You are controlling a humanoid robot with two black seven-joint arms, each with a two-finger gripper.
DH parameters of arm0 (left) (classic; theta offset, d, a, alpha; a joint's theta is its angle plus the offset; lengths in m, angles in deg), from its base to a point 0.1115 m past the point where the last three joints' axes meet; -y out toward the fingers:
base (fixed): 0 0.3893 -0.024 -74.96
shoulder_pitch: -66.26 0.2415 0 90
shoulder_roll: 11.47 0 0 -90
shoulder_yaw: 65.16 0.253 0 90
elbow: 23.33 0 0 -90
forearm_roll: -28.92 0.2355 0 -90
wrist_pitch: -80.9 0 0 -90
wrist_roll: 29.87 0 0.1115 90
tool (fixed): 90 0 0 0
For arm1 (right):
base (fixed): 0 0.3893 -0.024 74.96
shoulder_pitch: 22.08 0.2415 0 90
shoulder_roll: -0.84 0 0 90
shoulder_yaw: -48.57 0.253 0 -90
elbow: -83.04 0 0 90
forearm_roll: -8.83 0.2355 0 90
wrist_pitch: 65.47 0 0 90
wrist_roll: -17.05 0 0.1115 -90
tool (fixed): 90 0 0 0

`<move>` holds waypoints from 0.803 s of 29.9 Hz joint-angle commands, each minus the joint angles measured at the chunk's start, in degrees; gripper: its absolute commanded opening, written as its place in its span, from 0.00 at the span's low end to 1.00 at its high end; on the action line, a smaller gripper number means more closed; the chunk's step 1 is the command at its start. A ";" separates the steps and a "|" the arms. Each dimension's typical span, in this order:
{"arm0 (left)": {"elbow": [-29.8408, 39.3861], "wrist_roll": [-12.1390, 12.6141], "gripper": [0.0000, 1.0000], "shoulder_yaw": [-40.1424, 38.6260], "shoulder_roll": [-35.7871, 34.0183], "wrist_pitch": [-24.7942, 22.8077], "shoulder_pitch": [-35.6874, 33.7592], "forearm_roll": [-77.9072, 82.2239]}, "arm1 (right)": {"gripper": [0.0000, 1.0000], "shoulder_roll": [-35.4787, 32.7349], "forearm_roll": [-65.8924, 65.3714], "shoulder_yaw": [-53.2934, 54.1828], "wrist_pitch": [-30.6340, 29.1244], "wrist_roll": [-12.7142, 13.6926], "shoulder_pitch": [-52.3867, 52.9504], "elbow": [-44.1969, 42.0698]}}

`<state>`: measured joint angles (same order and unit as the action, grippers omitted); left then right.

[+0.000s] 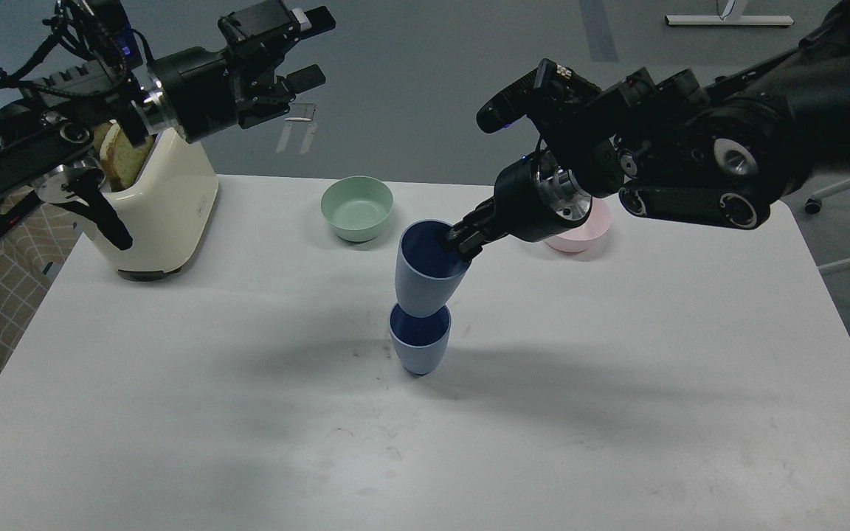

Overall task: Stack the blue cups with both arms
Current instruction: 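Carry the cup over the centered cup and lower it inside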

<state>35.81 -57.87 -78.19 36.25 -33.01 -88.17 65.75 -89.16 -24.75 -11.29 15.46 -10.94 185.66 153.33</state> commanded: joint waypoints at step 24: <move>0.00 0.00 0.96 -0.07 -0.09 0.00 0.00 0.00 | 0.19 0.00 0.09 0.09 -0.34 0.00 -0.59 0.47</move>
<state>35.82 -57.87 -78.26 36.16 -33.01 -88.17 65.75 -89.16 -24.65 -11.20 15.12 -10.94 185.07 153.79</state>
